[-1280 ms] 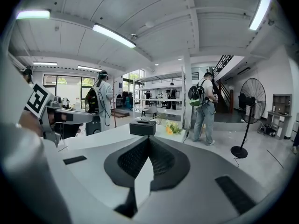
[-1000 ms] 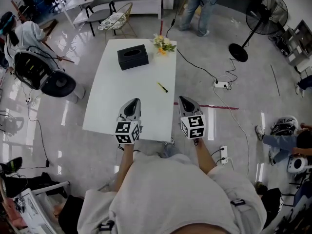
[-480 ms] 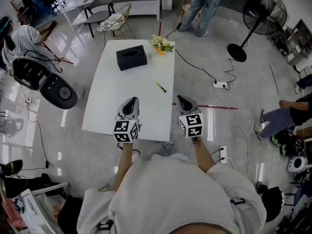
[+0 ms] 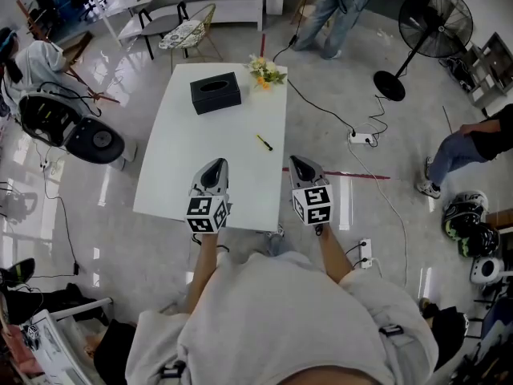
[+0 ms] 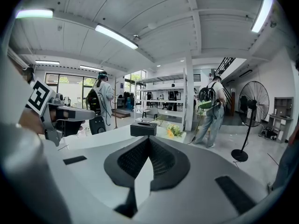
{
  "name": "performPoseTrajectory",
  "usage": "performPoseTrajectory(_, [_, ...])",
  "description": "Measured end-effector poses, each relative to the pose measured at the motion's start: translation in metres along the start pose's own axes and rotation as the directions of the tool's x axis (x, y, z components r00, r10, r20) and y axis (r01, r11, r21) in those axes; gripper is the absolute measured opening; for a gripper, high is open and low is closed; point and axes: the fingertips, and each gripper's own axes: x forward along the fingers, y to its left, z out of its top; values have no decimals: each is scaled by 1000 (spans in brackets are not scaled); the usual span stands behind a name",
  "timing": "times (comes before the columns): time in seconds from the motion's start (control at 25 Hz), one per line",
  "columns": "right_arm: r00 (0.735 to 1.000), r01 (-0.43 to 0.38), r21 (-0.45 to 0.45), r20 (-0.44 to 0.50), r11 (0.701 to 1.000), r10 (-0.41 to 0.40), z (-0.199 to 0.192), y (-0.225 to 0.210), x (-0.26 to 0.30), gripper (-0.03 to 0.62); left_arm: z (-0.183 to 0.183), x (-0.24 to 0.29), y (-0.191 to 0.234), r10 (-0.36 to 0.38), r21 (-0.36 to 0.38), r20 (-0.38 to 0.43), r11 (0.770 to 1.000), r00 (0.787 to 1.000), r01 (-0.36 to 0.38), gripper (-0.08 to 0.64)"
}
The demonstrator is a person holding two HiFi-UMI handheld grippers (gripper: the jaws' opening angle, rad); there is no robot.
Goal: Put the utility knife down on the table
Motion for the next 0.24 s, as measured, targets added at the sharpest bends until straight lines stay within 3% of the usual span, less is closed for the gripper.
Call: performPoseTrajectory(0.24, [1000, -2, 4, -7, 1000, 3, -4, -1, 5, 31, -2, 5, 2, 0, -7, -3, 1000, 1000, 0, 29])
